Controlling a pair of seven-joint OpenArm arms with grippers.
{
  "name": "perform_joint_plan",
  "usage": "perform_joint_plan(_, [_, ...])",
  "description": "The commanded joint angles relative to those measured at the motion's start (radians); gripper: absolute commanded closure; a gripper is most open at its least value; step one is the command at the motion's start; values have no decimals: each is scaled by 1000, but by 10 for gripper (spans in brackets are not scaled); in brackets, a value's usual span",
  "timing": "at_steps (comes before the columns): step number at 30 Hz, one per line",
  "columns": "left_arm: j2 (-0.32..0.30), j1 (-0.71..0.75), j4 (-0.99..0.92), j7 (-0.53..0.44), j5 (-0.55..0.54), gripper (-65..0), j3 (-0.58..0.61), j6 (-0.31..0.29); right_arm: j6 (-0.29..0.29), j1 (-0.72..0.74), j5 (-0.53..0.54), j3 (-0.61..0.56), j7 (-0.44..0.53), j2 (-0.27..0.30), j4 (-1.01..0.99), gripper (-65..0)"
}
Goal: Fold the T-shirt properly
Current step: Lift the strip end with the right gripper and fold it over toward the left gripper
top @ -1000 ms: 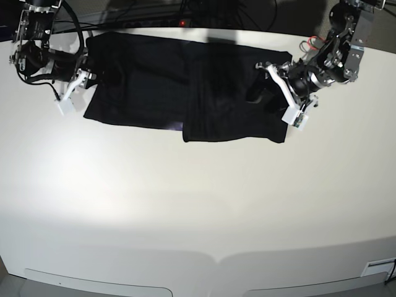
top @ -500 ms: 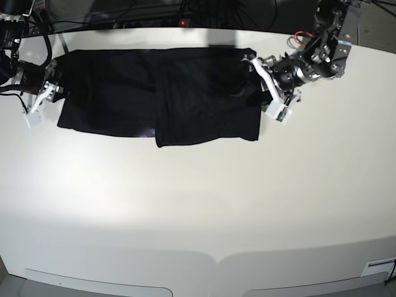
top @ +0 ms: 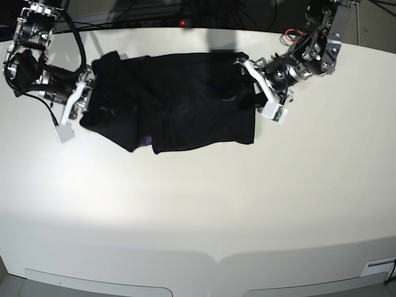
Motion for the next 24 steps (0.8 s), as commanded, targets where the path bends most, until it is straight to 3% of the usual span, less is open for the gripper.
perform_joint_plan(1, [1, 9, -15, 89, 45, -339, 4, 17, 2, 22, 42, -16, 17, 0, 35, 0])
perform_joint_plan(3, [5, 9, -15, 89, 45, -339, 4, -4, 2, 47, 35, -72, 29, -29, 49, 0])
perform_joint_plan(8, [5, 9, -16, 89, 45, -339, 4, -3, 2, 101, -196, -260, 168, -127, 49, 0])
perform_joint_plan(16, [4, 8, -15, 89, 45, -339, 4, -3, 2, 168, -523, -494, 253, -293, 48, 0])
perform_joint_plan(19, [4, 8, -15, 89, 46, -339, 4, -3, 2, 167, -599, -554, 255, -317, 48, 0])
perform_joint_plan(24, [0, 5, -15, 87, 46, -339, 1, -3, 2, 165, -603, -609, 217, -317, 48, 0])
